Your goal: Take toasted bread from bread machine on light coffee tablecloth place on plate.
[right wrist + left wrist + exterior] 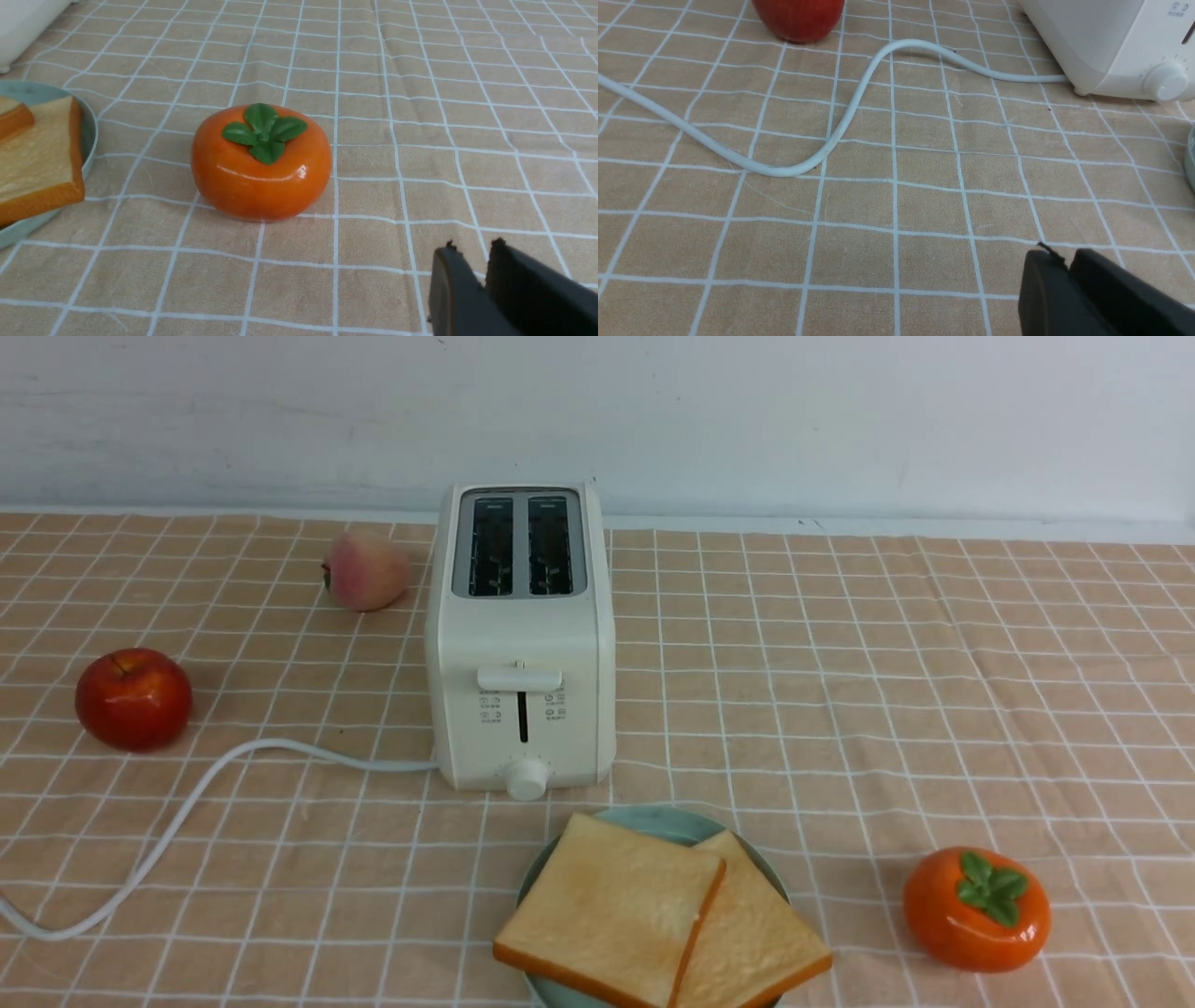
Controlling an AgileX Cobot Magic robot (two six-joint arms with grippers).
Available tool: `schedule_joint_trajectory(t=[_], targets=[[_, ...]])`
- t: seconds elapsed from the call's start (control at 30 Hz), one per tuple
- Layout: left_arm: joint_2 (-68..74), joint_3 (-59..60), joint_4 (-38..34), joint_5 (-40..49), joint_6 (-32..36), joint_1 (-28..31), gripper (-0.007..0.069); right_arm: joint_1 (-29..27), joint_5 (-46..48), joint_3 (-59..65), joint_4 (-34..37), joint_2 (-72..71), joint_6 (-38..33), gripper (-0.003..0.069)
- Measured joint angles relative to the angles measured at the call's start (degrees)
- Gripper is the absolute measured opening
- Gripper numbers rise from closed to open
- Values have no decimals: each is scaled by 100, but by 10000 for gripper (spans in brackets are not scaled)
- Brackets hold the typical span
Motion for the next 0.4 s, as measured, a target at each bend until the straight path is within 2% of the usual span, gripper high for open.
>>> schedule_joint_trajectory(t=[0.4], targets=[[0, 0, 0, 0, 0, 0, 72, 0, 0, 0, 0, 0, -2, 127]])
